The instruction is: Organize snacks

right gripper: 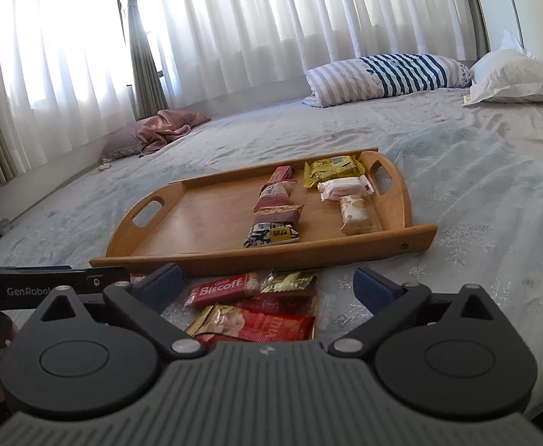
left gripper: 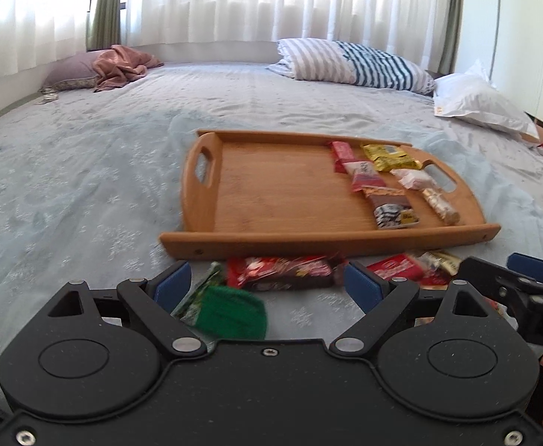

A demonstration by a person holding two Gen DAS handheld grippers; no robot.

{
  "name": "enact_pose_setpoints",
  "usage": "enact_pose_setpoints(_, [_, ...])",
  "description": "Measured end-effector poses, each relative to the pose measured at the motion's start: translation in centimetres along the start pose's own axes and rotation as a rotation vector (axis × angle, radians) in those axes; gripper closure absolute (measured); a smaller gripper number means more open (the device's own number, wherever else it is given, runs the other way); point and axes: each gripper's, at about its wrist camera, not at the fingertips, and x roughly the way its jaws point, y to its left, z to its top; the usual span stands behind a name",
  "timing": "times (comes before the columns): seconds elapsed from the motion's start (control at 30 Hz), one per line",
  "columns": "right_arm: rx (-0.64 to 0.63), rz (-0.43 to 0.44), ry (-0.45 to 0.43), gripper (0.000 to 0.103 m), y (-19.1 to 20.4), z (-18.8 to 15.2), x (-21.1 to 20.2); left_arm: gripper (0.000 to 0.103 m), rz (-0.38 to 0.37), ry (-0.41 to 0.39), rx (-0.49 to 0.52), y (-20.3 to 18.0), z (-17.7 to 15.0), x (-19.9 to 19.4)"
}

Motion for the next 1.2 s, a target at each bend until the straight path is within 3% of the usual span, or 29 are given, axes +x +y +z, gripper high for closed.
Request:
enact_pose_setpoints(0.13, [-0.025, 0.000, 0.013, 0.000, 1.1, -1.2, 0.0, 0.014, 0.038, 0.016, 0.004, 0.8, -0.8, 0.4])
enact_pose_setpoints(0.43, [-0.040, -0.047, 0.030, 0.000, 2.4, -2.5, 0.5, 0.012, 0.036, 0.045, -0.013, 1.9, -2.0, 2.0])
enact_pose_setpoints(0.73, [-0.011, -0.065, 0.052, 0.000, 2.5, -3.0, 0.9, 0.012, 0.020, 0.033, -0.008, 2.0, -2.5, 2.3])
enact_pose_setpoints(0.93, [-0.019, -0.108, 0.059, 0.000, 2.7, -3.0, 1.2, 0.012, 0.070, 0.026, 0.037, 1.6, -2.5, 2.5])
enact_pose_setpoints(1.2, [-0.032, -0.116, 0.053, 0.000, 2.7, -3.0, 1.1, 0.013, 0.071, 0.001, 0.044, 1.9, -2.1, 1.9])
